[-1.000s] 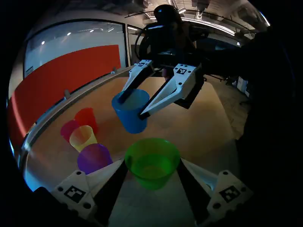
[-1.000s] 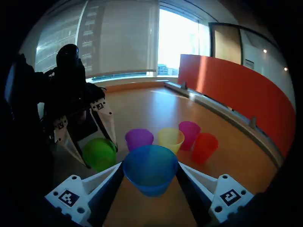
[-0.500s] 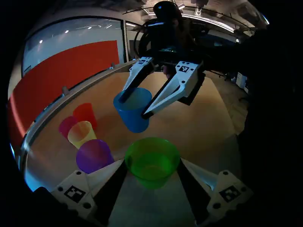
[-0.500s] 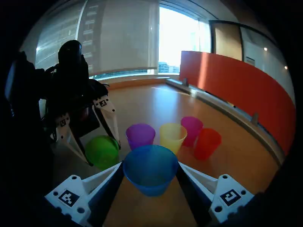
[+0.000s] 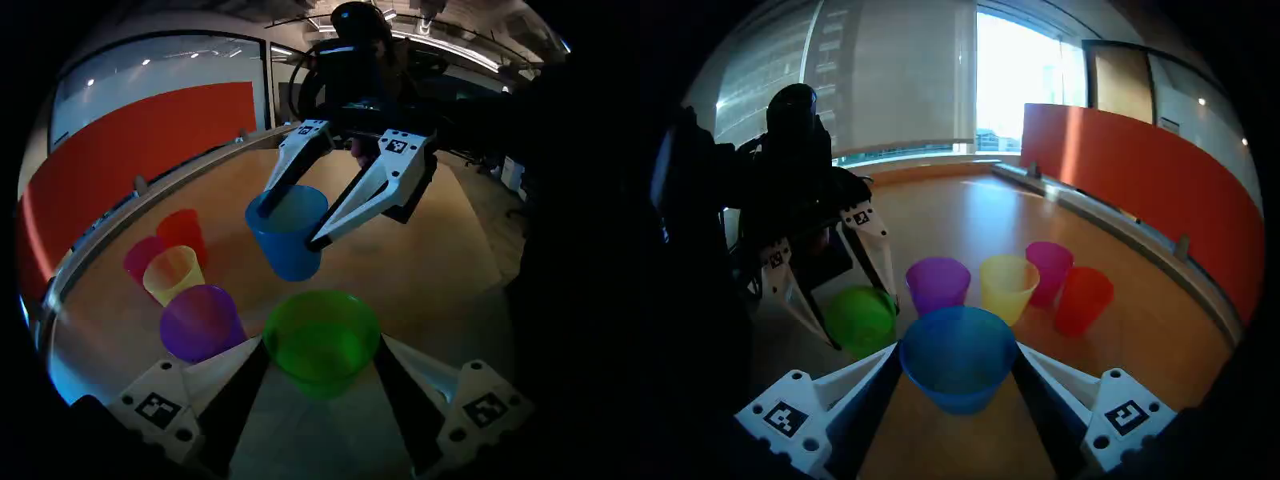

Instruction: Pour water

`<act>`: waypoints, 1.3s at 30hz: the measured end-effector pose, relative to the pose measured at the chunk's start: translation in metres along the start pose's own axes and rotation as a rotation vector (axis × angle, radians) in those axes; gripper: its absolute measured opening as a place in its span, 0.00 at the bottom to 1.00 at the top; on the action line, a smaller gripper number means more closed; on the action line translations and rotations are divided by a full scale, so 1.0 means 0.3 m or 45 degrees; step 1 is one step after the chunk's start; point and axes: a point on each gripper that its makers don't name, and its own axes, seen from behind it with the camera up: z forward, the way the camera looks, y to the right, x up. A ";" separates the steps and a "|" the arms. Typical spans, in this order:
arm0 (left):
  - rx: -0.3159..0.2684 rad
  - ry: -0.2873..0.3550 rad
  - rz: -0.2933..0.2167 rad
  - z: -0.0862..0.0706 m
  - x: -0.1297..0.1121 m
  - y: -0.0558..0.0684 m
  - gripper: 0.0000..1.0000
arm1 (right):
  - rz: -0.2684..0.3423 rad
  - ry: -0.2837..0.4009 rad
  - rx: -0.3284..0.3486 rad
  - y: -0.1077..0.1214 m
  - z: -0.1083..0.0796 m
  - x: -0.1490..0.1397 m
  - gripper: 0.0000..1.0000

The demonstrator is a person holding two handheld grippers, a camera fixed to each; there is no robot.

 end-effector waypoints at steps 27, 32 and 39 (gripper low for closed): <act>-0.007 0.000 -0.035 -0.010 -0.036 -0.006 0.86 | 0.020 -0.056 0.014 -0.012 0.042 -0.093 0.94; -0.008 -0.001 -0.033 -0.011 -0.038 -0.006 0.86 | 0.025 -0.072 0.010 -0.011 0.045 -0.120 0.95; -0.013 0.000 -0.044 -0.011 -0.040 -0.009 0.87 | 0.038 -0.086 0.009 -0.011 0.048 -0.143 0.95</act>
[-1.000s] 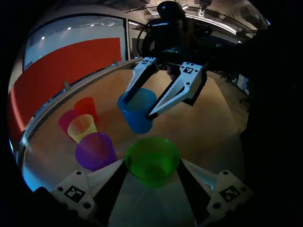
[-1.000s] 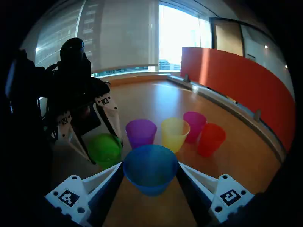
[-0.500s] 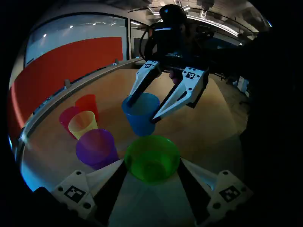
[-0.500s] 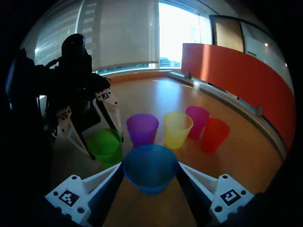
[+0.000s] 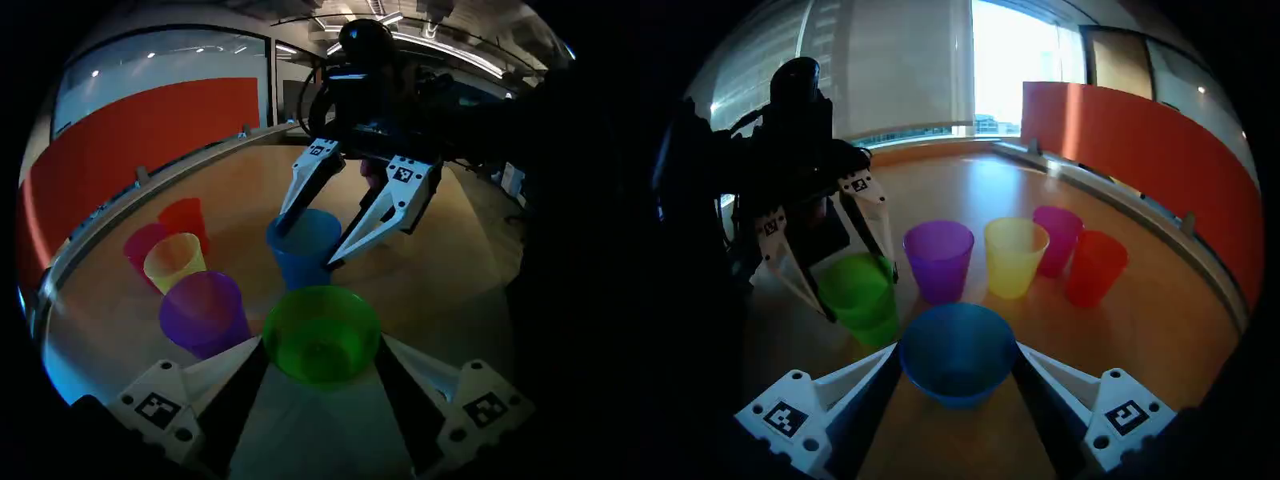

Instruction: Pour water

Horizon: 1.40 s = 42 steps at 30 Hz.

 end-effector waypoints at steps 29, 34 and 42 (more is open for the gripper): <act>0.001 -0.061 -0.016 0.011 -0.058 -0.004 0.87 | 0.012 -0.052 -0.025 0.016 -0.011 -0.058 0.95; 0.015 -0.070 -0.010 -0.004 -0.069 -0.010 0.87 | 0.012 -0.058 -0.029 0.017 -0.019 -0.064 0.95; 0.034 -0.090 -0.019 -0.028 -0.098 -0.014 0.87 | 0.018 -0.065 -0.039 0.019 -0.033 -0.077 0.95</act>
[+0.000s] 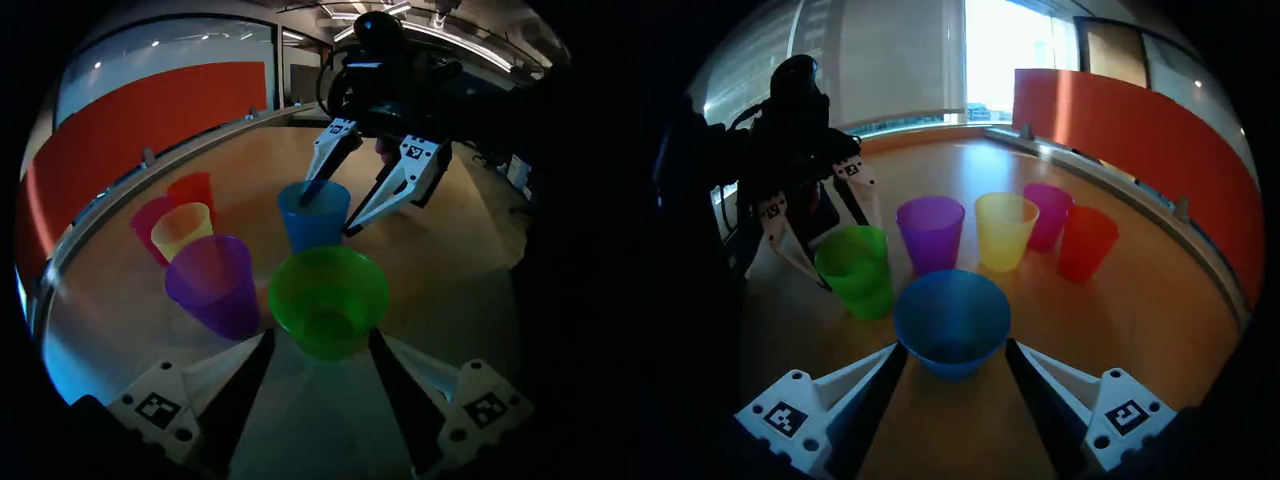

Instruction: Pour water

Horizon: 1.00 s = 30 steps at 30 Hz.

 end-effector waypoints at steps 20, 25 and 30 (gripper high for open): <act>0.099 -0.046 -0.029 -0.099 -0.071 -0.077 0.87 | -0.002 -0.027 -0.038 0.009 -0.064 -0.033 0.95; 0.124 -0.049 -0.048 -0.127 -0.089 -0.095 0.87 | 0.008 -0.032 -0.060 0.017 -0.085 -0.041 0.95; 0.157 -0.031 -0.089 -0.145 -0.096 -0.120 0.87 | 0.010 -0.029 -0.071 0.017 -0.092 -0.038 0.95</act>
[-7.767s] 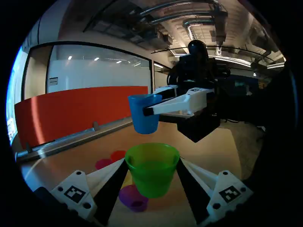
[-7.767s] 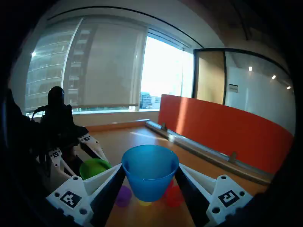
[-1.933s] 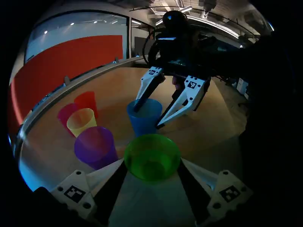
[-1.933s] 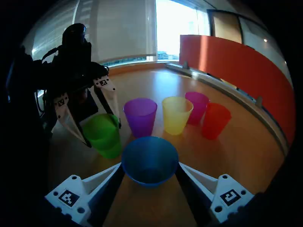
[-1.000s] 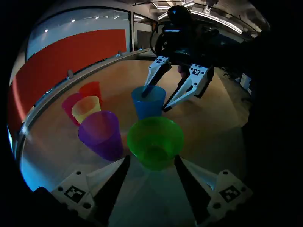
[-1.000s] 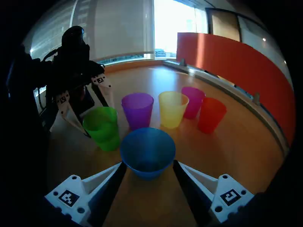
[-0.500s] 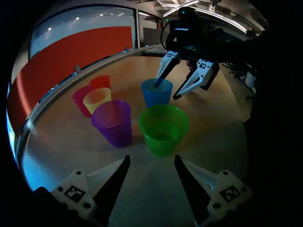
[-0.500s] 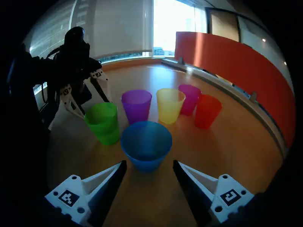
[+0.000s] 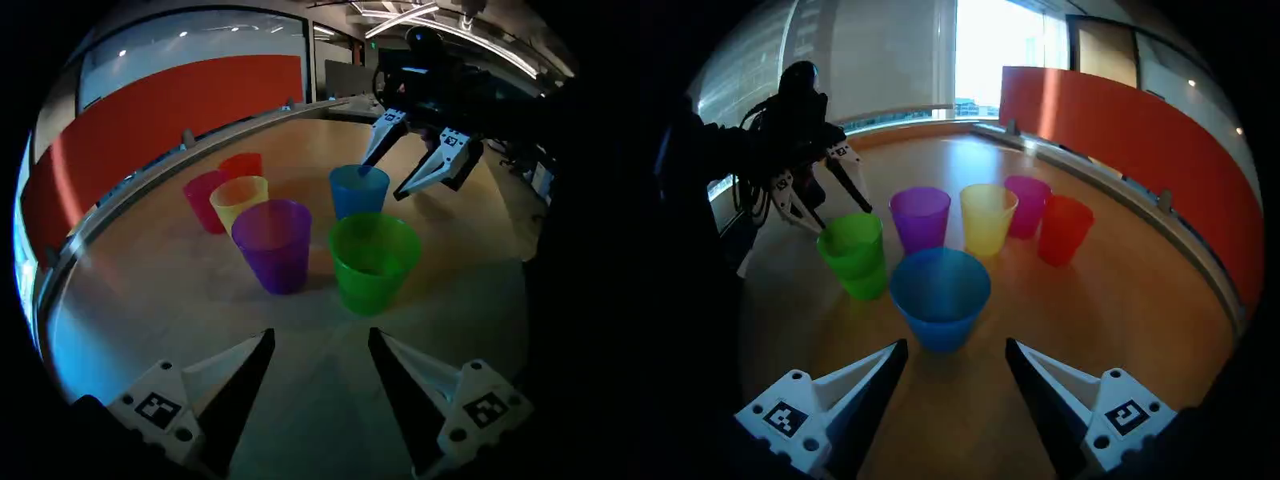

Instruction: Pour water

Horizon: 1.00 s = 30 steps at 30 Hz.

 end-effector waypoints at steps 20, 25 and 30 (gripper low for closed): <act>0.307 0.118 -0.168 -0.135 0.001 -0.177 0.87 | 0.111 0.008 -0.142 0.048 -0.112 -0.007 0.95; 0.414 0.165 -0.239 -0.175 0.007 -0.236 0.86 | 0.142 0.028 -0.221 0.082 -0.158 0.008 0.95; 0.506 0.223 -0.297 -0.215 0.022 -0.287 0.87 | 0.167 0.045 -0.312 0.120 -0.207 0.013 0.95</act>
